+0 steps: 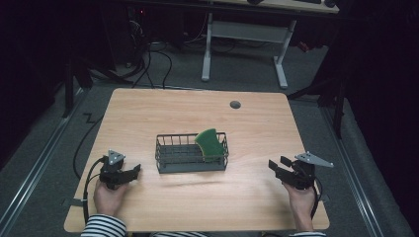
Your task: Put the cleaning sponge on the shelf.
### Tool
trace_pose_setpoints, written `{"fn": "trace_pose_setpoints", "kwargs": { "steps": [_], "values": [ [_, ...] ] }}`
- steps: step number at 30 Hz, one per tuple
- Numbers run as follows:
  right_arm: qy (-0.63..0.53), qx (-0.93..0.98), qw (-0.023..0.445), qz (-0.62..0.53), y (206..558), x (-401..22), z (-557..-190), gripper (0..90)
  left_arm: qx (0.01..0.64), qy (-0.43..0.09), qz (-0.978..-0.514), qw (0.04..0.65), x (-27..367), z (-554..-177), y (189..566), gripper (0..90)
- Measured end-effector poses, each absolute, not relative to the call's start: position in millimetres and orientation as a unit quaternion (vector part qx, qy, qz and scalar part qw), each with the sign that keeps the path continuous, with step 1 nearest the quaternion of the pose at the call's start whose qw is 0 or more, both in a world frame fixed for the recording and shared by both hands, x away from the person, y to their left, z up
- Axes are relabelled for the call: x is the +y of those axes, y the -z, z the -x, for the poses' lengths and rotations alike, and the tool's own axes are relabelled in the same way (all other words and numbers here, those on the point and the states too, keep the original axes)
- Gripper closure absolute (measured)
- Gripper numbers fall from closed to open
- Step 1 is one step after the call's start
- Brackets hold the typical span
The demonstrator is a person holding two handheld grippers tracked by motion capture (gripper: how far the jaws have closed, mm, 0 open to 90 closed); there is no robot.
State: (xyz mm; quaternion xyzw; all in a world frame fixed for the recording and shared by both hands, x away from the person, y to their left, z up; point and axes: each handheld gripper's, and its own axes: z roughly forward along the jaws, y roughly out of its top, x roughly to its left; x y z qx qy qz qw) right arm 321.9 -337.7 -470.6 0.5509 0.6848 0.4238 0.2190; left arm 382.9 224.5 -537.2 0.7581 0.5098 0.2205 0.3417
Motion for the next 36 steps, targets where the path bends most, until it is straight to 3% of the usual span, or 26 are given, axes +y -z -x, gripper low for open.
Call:
{"fn": "trace_pose_setpoints", "kwargs": {
  "steps": [15, 36],
  "values": [
    [-0.4, 0.687, 0.205, -0.571, 505.1, -336.1, -318.9, 42.1, 0.51, -0.221, -0.758, 0.341, 224.4, -383.0, 537.2, 28.7],
    [-0.336, 0.709, 0.228, -0.576, 529.6, -333.0, -334.0, 39.8, 0.511, -0.221, -0.758, 0.342, 224.5, -383.1, 537.2, 28.9]
  ]
}}
